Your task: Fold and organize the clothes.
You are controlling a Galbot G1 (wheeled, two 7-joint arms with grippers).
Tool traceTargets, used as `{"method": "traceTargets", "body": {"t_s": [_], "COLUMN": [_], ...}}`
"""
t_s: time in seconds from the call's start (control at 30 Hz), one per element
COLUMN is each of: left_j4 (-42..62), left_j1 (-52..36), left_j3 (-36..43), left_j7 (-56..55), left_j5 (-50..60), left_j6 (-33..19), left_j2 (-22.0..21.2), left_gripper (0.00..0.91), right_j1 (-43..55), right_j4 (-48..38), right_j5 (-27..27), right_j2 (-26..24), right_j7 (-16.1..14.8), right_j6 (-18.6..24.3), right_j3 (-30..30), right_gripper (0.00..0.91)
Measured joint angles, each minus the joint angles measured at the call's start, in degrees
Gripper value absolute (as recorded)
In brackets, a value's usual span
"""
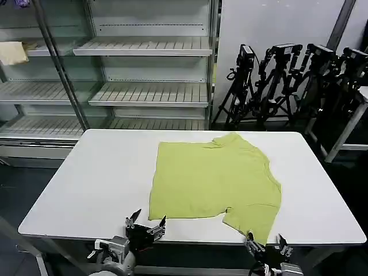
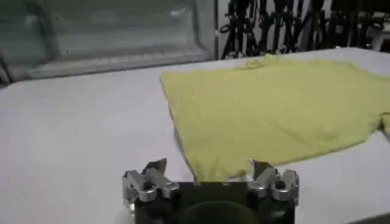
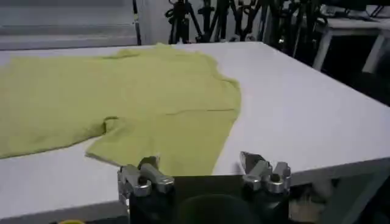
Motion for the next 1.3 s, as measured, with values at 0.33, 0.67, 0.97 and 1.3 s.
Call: {"method": "traceTargets", "body": {"t_s": [0.33,0.67,0.97,1.3], "left_j4": [0.71,0.69,-1.13,-4.73], "left_j1": [-1.08,-0.91,0.61,2.29], "left_j3": [1.05,1.08,-0.05,-2.42], "left_j7": [-0.72,-0.74,-0.41,-0.20], "left_j5": [-1.79,-2.38,-2.88,-4.03], "left_j6": [0.08,0.18,0.21,0.16], "left_j2": [0.37,0.59,0.73,1.79], "left_gripper": [0.020,0.020,0.020,0.020], "right_j1": [-0.42,-2.02,-4.23,-5.39], "right_j4": [-0.14,1.27,5.55,10.60], "right_j5": [1.05,1.37,0.15,0.38], "right_j2": [0.08,0.23,-0.65,-2.20], "right_j7": [-0.20,-1.26,-2.32,-3.44], "right_j6": [0.11,0.82,2.20,3.67], "right_j3": [-0.21,-0.97,0.42,3.02], "right_gripper": [0.000,0.000,0.000,0.000]}}
